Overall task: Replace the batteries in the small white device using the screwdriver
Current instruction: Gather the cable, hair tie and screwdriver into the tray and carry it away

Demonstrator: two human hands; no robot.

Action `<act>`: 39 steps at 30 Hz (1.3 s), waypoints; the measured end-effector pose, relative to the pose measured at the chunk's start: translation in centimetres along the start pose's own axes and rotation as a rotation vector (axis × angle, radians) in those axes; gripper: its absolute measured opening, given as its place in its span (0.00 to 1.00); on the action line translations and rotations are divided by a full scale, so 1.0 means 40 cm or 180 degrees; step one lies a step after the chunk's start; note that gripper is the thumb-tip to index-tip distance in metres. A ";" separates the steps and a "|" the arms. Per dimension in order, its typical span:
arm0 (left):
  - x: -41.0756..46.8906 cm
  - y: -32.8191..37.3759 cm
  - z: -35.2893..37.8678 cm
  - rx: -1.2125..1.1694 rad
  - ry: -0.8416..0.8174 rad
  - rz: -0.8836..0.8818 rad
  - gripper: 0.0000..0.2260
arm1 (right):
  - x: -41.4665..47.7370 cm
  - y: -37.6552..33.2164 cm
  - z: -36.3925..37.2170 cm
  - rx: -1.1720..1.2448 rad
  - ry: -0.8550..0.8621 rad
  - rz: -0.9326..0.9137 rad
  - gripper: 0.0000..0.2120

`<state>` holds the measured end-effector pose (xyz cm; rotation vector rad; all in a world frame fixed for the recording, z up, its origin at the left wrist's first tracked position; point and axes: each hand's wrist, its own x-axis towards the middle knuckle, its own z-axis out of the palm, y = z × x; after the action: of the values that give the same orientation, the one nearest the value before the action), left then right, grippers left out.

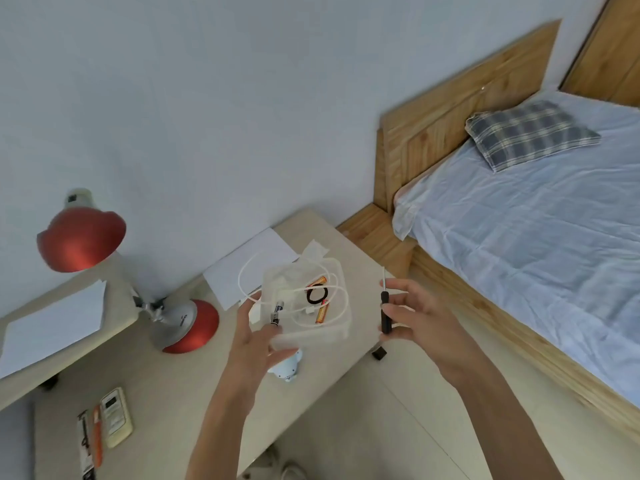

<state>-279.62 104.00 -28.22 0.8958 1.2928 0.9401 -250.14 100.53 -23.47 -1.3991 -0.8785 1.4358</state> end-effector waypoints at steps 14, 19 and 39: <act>-0.049 -0.008 0.814 0.0562 -0.2047 0.0101 0.25 | -0.402 -0.007 -0.613 0.0688 0.1781 -0.0503 0.16; -0.108 -0.042 1.154 0.1021 -0.2624 -0.0082 0.28 | -0.559 0.013 -0.810 0.1076 0.2626 -0.0640 0.15; -0.653 -0.324 2.381 0.2074 -0.5549 -0.0110 0.29 | -1.164 0.110 -1.508 0.1623 0.5445 -0.1020 0.16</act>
<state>-184.97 73.37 -23.78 1.5706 -0.0067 -0.4812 -194.10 48.99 -18.05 -1.3786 0.3727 -0.1035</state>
